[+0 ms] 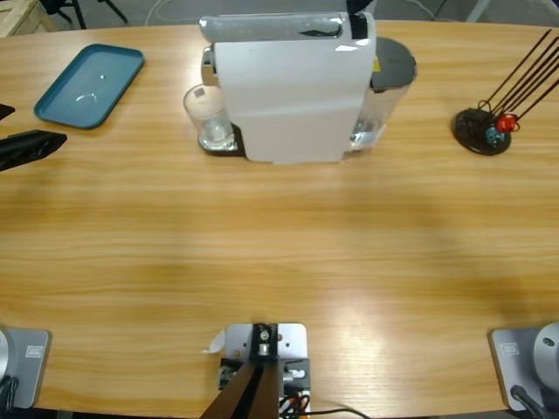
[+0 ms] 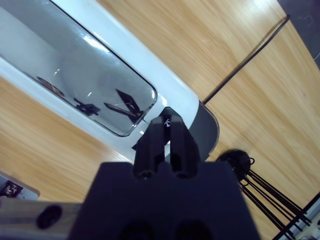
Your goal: Pour coffee
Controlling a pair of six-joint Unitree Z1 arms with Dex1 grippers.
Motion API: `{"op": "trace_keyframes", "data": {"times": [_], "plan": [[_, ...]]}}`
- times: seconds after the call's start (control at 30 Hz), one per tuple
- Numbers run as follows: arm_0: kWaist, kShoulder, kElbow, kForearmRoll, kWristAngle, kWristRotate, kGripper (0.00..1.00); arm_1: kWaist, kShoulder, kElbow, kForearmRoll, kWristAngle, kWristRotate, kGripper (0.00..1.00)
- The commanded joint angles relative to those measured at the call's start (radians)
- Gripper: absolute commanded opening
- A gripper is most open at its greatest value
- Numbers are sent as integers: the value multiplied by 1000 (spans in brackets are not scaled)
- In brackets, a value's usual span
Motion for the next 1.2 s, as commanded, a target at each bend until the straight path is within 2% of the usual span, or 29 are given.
{"op": "trace_keyframes", "data": {"times": [0.03, 0.9, 1.03, 1.07, 1.1, 1.13, 1.17, 1.2], "plan": [[-7, 30, 11, 10, -14, -10, 996, 8, 51, 2, 15, -15, -12, 0], [-7, 36, 9, 9, -15, -10, 996, 14, 43, 51, 15, -10, 15, 0], [-7, 33, 8, 9, -14, -10, 996, 14, 17, -35, 24, -61, 15, 0], [-7, 33, 8, 9, -14, -10, 996, 13, 11, -61, 44, -73, 15, 39], [-7, 34, 8, 9, -14, -10, 996, 12, 7, -103, 65, -88, 15, 564], [-7, 34, 8, 9, -14, -10, 996, 9, -1, -126, 79, -96, 15, 827], [-6, 34, 8, 9, -14, -10, 996, 8, -13, -125, 84, -97, 17, 925], [-7, 34, 8, 9, -14, -10, 996, 7, -21, -117, 90, -97, 21, 979]]}}
